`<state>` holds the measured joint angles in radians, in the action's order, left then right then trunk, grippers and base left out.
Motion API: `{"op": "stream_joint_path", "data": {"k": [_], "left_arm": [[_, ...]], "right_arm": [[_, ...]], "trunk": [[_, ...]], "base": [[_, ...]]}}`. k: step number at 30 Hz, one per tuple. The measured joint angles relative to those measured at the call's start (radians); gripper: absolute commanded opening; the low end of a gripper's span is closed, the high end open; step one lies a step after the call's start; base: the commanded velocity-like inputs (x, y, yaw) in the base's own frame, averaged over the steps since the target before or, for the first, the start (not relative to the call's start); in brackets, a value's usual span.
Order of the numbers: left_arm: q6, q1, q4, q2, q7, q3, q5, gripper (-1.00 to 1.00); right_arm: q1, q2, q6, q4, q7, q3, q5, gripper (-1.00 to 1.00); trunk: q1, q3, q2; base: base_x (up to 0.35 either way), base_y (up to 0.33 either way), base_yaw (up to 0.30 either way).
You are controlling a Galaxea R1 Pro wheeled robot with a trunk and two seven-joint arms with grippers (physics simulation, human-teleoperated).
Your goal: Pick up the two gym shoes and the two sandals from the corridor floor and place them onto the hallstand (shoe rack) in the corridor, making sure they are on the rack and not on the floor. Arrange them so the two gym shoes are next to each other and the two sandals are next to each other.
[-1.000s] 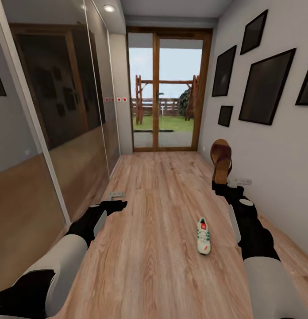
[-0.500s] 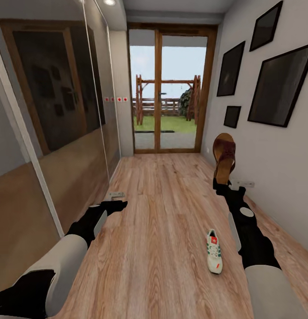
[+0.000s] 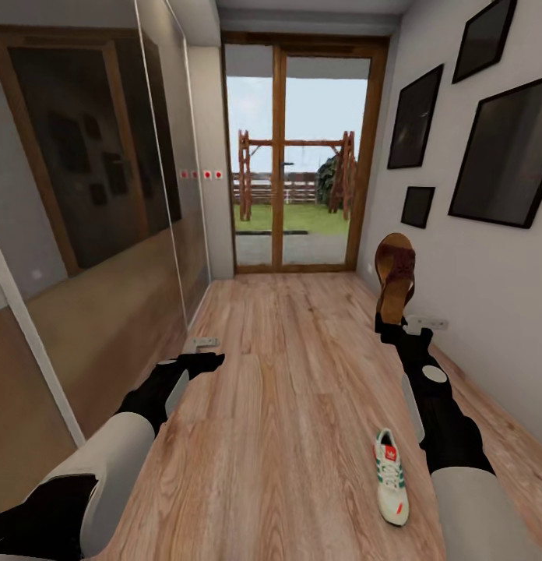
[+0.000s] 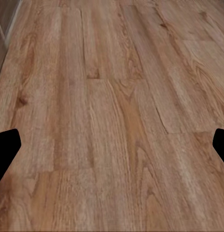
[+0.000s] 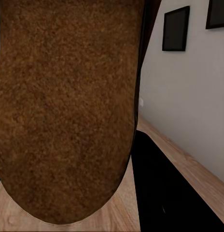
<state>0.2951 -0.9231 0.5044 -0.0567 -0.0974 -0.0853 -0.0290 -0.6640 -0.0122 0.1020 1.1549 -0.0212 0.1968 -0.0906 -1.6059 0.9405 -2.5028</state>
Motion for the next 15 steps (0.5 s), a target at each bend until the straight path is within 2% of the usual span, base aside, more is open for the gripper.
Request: {"op": "stream_joint_path", "data": {"k": [15], "left_arm": [[0.0,0.0,0.0,0.0,0.0,0.0,0.0,1.0]], "right_arm": [[0.0,0.0,0.0,0.0,0.0,0.0,0.0,-1.0]], "trunk": [[0.0,0.0,0.0]], "base": [[0.346,0.0,0.0]]}}
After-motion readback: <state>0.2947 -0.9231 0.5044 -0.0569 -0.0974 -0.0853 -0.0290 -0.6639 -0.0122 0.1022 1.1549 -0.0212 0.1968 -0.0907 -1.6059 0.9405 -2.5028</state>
